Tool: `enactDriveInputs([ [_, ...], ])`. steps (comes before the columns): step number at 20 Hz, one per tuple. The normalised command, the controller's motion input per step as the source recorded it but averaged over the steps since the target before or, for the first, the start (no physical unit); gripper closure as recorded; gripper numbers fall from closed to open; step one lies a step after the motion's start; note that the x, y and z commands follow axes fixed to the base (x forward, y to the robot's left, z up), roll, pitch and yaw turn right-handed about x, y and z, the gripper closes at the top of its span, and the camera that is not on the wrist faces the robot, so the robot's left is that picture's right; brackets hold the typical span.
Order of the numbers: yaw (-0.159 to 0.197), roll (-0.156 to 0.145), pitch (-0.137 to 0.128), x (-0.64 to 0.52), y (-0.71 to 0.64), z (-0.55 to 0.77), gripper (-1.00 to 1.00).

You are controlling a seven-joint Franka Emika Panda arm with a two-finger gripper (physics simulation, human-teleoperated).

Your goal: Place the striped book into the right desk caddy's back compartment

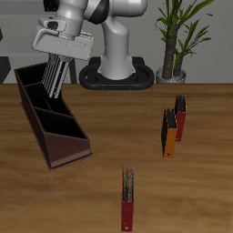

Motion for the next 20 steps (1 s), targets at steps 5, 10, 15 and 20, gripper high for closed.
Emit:
enactDriveInputs([
  [5,-0.003,-0.015,0.02,0.05,-0.09,-0.17,1.0],
  [10,-0.022,-0.025,0.047,0.06,-0.14,-0.25,1.0],
  [15,-0.001,-0.018,0.036,0.03,-0.07,-0.21,1.0],
  [20,-0.013,-0.027,0.043,0.05,-0.12,-0.19,1.0],
])
